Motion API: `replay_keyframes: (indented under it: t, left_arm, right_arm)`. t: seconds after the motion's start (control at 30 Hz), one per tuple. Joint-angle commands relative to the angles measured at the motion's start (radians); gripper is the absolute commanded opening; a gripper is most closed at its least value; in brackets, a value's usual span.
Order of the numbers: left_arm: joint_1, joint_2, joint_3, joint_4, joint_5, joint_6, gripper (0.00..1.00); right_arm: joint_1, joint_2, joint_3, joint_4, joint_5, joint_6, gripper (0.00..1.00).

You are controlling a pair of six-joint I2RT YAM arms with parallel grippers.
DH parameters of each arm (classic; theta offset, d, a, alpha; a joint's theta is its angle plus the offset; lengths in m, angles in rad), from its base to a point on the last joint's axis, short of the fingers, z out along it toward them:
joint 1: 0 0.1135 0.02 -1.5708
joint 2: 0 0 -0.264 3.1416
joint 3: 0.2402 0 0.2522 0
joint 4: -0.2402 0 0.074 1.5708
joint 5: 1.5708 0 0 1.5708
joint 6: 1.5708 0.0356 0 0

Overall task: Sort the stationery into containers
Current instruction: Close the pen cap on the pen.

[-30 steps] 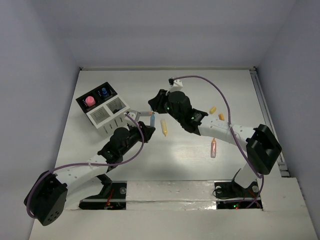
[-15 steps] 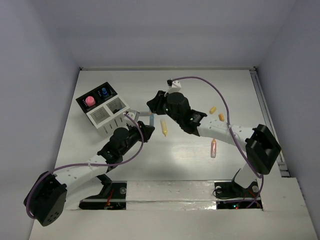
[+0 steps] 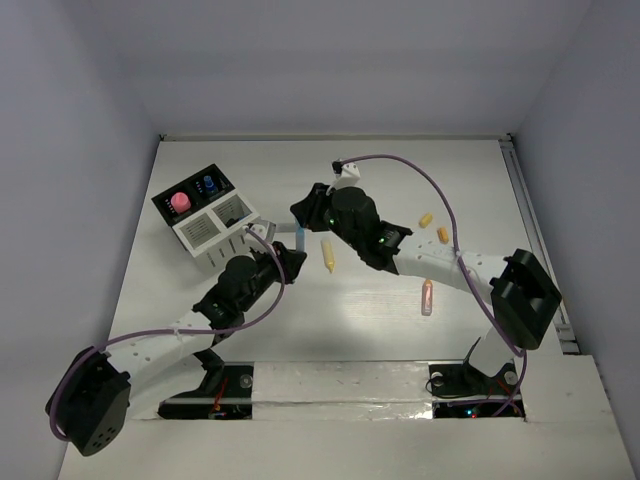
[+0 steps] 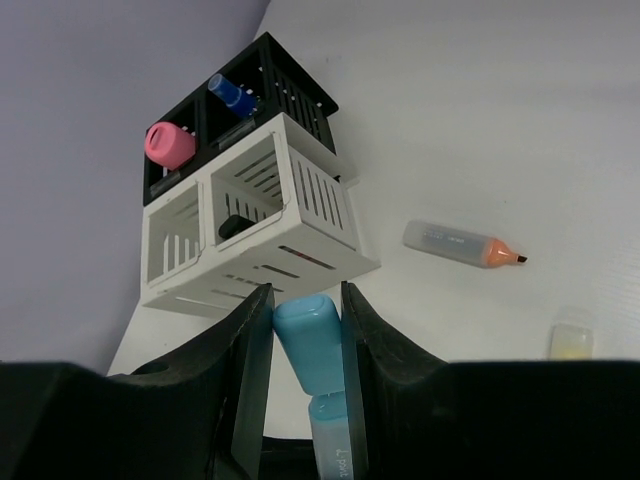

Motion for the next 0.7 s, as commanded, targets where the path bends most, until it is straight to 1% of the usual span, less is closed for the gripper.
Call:
replay_keyframes:
  t: [0.0,0.43,0.67]
  left_arm:
    - [-0.003,-0.03,0.028,0.042,-0.017,-0.01,0.0]
    - [-0.003,-0.076,0.008,0.051,-0.049,-0.014,0.0]
    - [-0.003,-0.093,0.005,0.037,-0.074,-0.011,0.0]
  right_arm:
    - [0.01,-0.005,-0.002,0.07,0.023,0.014,0.12]
    - [0.028,-0.005,-0.054,0.119,-0.009,0.064,0.13]
    - [0.028,-0.024,-0.11,0.17,-0.1,0.133,0.13]
